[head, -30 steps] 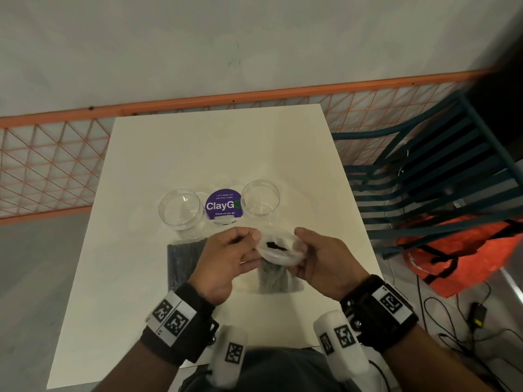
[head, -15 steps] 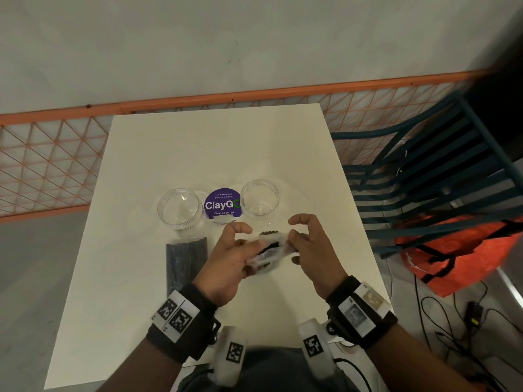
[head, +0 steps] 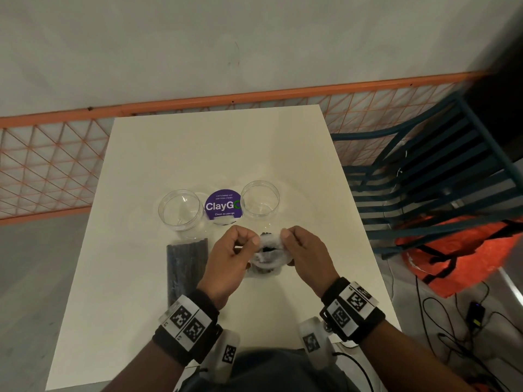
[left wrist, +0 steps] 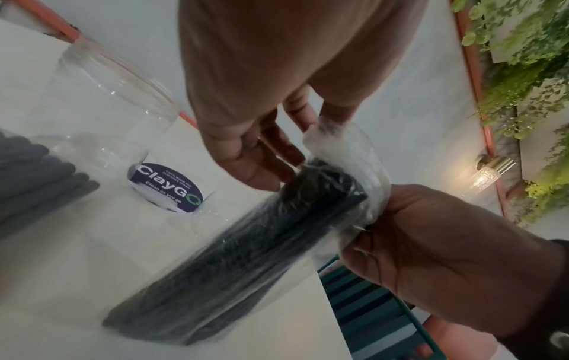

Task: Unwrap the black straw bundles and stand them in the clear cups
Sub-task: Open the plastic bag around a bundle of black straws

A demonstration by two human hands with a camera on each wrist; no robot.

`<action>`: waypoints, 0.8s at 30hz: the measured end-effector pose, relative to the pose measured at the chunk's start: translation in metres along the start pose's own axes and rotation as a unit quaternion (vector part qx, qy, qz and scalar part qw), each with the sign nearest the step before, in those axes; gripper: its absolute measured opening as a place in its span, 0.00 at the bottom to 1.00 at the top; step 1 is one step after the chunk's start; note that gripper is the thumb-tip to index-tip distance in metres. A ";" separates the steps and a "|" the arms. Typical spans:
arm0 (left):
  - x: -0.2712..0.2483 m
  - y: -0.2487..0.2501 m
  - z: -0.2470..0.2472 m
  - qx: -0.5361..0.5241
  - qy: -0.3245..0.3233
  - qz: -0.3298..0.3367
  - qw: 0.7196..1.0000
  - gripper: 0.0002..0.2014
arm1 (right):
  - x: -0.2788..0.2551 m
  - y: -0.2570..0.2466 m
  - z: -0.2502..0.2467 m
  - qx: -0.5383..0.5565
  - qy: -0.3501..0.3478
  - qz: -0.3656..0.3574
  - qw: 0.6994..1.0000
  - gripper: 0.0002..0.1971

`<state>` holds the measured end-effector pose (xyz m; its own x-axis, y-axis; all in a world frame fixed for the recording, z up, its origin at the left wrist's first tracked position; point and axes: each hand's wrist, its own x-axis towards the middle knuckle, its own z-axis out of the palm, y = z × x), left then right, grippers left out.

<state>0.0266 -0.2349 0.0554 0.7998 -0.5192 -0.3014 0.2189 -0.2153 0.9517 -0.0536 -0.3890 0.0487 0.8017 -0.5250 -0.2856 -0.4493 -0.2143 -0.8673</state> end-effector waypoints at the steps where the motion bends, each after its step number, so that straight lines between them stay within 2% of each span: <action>1: -0.001 -0.001 0.001 -0.011 -0.001 -0.003 1.000 0.05 | 0.000 -0.001 0.001 0.009 0.003 0.008 1.000 0.19; 4: 0.000 -0.006 0.001 -0.006 0.000 0.017 1.000 0.04 | -0.001 -0.003 0.008 0.041 0.008 0.029 0.999 0.15; 7: -0.003 -0.008 -0.003 0.041 -0.030 0.073 0.996 0.10 | -0.003 -0.001 0.011 0.083 -0.010 0.015 0.996 0.08; 9: -0.007 -0.010 -0.008 0.060 -0.056 0.088 0.993 0.16 | -0.005 0.006 0.006 0.111 -0.038 -0.011 0.993 0.16; 11: -0.011 -0.015 -0.013 0.073 -0.077 0.089 0.990 0.20 | -0.007 0.013 -0.002 0.111 -0.087 -0.053 0.989 0.30; 16: -0.013 -0.030 -0.022 0.122 -0.113 0.102 0.981 0.28 | -0.009 0.022 -0.013 0.031 -0.205 -0.086 0.975 0.59; 18: -0.013 -0.034 -0.020 0.145 -0.128 0.106 0.975 0.29 | -0.010 0.022 -0.012 -0.013 -0.244 -0.093 0.965 0.67; 21: -0.013 -0.042 -0.013 0.191 -0.089 0.129 0.969 0.25 | -0.010 0.025 -0.006 -0.088 -0.254 -0.107 0.957 0.69; 24: -0.012 -0.039 -0.005 0.223 0.001 0.160 0.962 0.21 | -0.010 0.024 0.001 -0.122 -0.206 -0.109 0.965 0.59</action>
<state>0.0113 -0.2164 0.0226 0.7872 -0.6167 0.0021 -0.2992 -0.3789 0.8757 -0.0722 -0.3879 0.0304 0.9540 -0.0843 -0.2876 -0.2905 -0.4963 -0.8181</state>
